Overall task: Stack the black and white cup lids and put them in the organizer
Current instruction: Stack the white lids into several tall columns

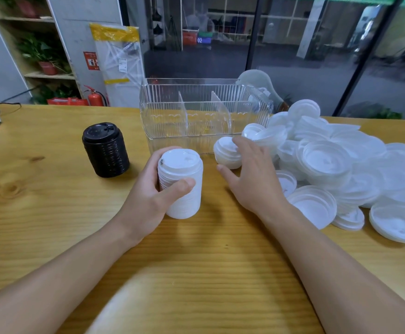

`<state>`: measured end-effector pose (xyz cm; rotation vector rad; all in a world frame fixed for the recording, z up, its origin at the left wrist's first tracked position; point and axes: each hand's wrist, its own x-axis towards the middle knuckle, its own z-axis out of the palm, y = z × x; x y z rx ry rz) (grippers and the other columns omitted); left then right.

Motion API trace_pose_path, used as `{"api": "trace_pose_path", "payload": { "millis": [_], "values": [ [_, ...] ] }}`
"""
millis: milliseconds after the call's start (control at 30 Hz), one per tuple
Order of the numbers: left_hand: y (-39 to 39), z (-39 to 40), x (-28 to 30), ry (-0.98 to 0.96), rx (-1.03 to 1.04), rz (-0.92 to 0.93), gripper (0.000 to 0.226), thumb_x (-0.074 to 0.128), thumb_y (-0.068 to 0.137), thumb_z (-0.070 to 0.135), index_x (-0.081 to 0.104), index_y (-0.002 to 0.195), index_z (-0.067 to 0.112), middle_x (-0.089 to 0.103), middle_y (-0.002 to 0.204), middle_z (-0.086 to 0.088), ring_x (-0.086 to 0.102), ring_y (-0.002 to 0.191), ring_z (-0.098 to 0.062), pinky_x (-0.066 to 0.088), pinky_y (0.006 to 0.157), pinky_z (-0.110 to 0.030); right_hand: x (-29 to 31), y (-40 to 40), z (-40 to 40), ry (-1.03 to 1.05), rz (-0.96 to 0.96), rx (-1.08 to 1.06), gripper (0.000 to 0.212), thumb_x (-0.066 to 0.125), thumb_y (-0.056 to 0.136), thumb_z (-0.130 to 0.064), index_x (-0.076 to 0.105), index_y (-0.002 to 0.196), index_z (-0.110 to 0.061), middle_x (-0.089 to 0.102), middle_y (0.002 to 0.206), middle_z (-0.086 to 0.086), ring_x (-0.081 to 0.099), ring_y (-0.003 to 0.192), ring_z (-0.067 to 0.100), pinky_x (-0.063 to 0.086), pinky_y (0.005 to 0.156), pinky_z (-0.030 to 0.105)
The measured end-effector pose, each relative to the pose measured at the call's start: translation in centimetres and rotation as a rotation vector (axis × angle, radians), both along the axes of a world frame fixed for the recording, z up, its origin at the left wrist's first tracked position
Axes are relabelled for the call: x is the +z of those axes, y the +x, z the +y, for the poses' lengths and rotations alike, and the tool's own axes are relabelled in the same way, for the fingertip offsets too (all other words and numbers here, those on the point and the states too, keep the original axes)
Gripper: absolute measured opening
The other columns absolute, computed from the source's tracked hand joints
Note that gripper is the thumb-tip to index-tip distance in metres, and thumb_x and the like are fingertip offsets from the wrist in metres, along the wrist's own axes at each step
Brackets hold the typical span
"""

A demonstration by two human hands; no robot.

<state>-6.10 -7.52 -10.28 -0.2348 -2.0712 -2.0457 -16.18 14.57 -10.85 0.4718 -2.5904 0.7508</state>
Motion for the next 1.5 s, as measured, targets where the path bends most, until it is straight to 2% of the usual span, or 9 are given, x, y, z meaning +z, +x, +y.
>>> {"api": "trace_pose_path", "payload": {
  "millis": [233, 433, 567, 633, 733, 900, 1100, 1300, 1500],
  "values": [
    [0.0, 0.0, 0.0, -0.014, -0.015, 0.002, 0.065, 0.079, 0.089, 0.028, 0.054, 0.149, 0.027, 0.073, 0.135, 0.004, 0.071, 0.124, -0.017, 0.058, 0.098, -0.026, -0.3, -0.2, 0.7, 0.034, 0.014, 0.020, 0.053, 0.077, 0.097, -0.041, 0.061, 0.144, -0.021, 0.060, 0.146, -0.007, 0.044, 0.133, 0.022, 0.039, 0.112, 0.034],
    [0.0, -0.2, -0.1, -0.024, -0.008, 0.005, 0.065, 0.080, 0.089, 0.028, 0.055, 0.149, 0.026, 0.072, 0.135, 0.004, 0.070, 0.125, -0.016, 0.057, 0.098, -0.024, -0.4, 0.0, 0.1, -0.007, 0.119, 0.115, 0.029, 0.086, 0.089, -0.038, 0.070, 0.104, -0.020, 0.066, 0.144, -0.007, 0.050, 0.133, 0.023, 0.027, 0.111, 0.029],
    [-0.1, -0.2, -0.1, -0.039, -0.014, 0.002, 0.065, 0.079, 0.090, 0.028, 0.054, 0.150, 0.026, 0.072, 0.137, 0.003, 0.069, 0.127, -0.018, 0.056, 0.101, -0.029, -0.3, 0.5, -0.1, -0.059, 0.039, 0.189, 0.021, 0.085, 0.091, -0.029, 0.068, 0.100, -0.020, 0.062, 0.153, -0.002, 0.054, 0.140, 0.017, 0.041, 0.109, 0.031],
    [-0.1, -0.3, -0.1, -0.040, -0.016, 0.000, 0.066, 0.079, 0.090, 0.028, 0.054, 0.151, 0.025, 0.071, 0.139, 0.002, 0.069, 0.129, -0.020, 0.055, 0.105, -0.035, -0.1, 0.7, 0.0, -0.103, 0.028, 0.185, 0.016, 0.082, 0.094, -0.029, 0.070, 0.100, -0.021, 0.071, 0.138, -0.003, 0.065, 0.116, 0.008, 0.051, 0.096, 0.033],
    [-0.1, -0.4, -0.2, -0.043, -0.024, -0.004, 0.066, 0.079, 0.091, 0.027, 0.053, 0.152, 0.025, 0.071, 0.140, 0.002, 0.068, 0.130, -0.022, 0.055, 0.107, -0.039, 0.5, 1.3, 0.5, -0.220, -0.049, 0.171, 0.008, 0.081, 0.095, -0.028, 0.073, 0.098, -0.024, 0.073, 0.096, -0.015, 0.058, 0.073, -0.001, 0.044, 0.070, 0.020],
    [-0.1, -0.4, -0.1, -0.050, -0.034, -0.003, 0.066, 0.079, 0.090, 0.028, 0.053, 0.151, 0.027, 0.071, 0.140, 0.003, 0.069, 0.128, -0.018, 0.056, 0.099, -0.028, 0.8, 2.3, 1.4, -0.240, -0.102, 0.146, 0.022, 0.086, 0.090, -0.037, 0.074, 0.108, -0.029, 0.071, 0.112, -0.017, 0.063, 0.105, 0.002, 0.049, 0.088, 0.019],
    [0.0, -0.3, -0.1, -0.044, -0.035, 0.008, 0.066, 0.079, 0.091, 0.027, 0.053, 0.152, 0.025, 0.071, 0.141, 0.003, 0.069, 0.129, -0.018, 0.056, 0.099, -0.027, 0.4, 2.7, 0.1, 0.027, -0.183, 0.083, 0.079, 0.078, 0.083, -0.070, 0.061, 0.145, -0.025, 0.068, 0.138, -0.008, 0.060, 0.127, 0.015, 0.049, 0.105, 0.037],
    [0.0, -0.3, -0.2, -0.033, -0.045, 0.006, 0.066, 0.078, 0.091, 0.026, 0.053, 0.152, 0.024, 0.071, 0.140, 0.002, 0.069, 0.128, -0.017, 0.056, 0.100, -0.026, 0.3, 2.5, -0.6, 0.063, -0.149, 0.007, 0.065, 0.071, 0.088, -0.069, 0.066, 0.129, -0.019, 0.072, 0.116, -0.002, 0.065, 0.109, 0.024, 0.054, 0.095, 0.048],
    [-0.1, -0.4, -0.3, -0.028, -0.068, -0.001, 0.066, 0.079, 0.092, 0.025, 0.052, 0.153, 0.024, 0.070, 0.142, 0.001, 0.068, 0.131, -0.019, 0.056, 0.101, -0.027, 1.6, 3.2, 0.6, -0.198, -0.208, 0.080, 0.062, 0.083, 0.087, -0.052, 0.066, 0.142, -0.027, 0.069, 0.131, -0.016, 0.061, 0.119, 0.001, 0.050, 0.104, 0.027]
  ]
}}
